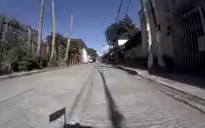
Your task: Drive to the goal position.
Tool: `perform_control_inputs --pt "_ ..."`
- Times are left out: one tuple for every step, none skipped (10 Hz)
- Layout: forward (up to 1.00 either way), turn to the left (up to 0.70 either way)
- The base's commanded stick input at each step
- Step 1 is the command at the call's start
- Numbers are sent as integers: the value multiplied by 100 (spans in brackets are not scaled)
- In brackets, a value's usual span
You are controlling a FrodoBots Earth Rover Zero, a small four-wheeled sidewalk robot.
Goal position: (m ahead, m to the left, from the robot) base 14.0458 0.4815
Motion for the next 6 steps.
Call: perform_control_inputs --pt "85 -2" --pt "85 -2" --pt "85 -2" --pt "85 -2" --pt "85 -2" --pt "85 -2"
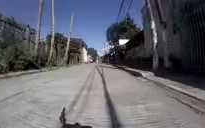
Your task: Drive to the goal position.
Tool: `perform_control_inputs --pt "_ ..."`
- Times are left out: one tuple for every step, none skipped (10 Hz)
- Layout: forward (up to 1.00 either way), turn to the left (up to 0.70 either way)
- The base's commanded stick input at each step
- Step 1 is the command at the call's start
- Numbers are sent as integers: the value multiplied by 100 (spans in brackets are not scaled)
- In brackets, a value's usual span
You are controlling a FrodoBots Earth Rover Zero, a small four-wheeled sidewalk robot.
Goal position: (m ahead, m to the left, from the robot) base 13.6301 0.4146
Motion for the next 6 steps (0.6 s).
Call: perform_control_inputs --pt "85 -2" --pt "85 -2" --pt "85 -4" --pt "85 -27" --pt "85 -34" --pt "85 -31"
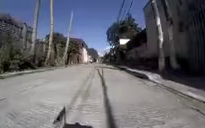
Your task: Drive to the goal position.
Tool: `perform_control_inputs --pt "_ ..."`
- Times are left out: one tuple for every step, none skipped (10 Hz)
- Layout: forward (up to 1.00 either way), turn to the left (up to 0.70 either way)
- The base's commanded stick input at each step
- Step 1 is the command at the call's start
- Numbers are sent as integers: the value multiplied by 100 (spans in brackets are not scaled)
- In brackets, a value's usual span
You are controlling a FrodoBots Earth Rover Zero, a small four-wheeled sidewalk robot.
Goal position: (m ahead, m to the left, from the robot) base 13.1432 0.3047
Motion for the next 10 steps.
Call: perform_control_inputs --pt "85 -25" --pt "85 -19" --pt "85 -13" --pt "85 -7" --pt "85 -3" --pt "85 -3" --pt "85 -3" --pt "85 -3" --pt "85 -3" --pt "85 -3"
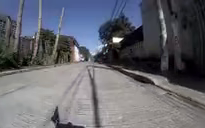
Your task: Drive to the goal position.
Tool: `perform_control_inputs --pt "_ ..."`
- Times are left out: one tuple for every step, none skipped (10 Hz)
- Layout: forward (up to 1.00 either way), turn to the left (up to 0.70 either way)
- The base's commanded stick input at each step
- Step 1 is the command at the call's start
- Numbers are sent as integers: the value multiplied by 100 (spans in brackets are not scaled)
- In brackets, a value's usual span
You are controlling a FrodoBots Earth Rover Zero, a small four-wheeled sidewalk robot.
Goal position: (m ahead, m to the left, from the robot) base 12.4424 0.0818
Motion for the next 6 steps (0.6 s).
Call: perform_control_inputs --pt "85 -3" --pt "85 -3" --pt "85 -3" --pt "85 -3" --pt "85 -3" --pt "85 -3"
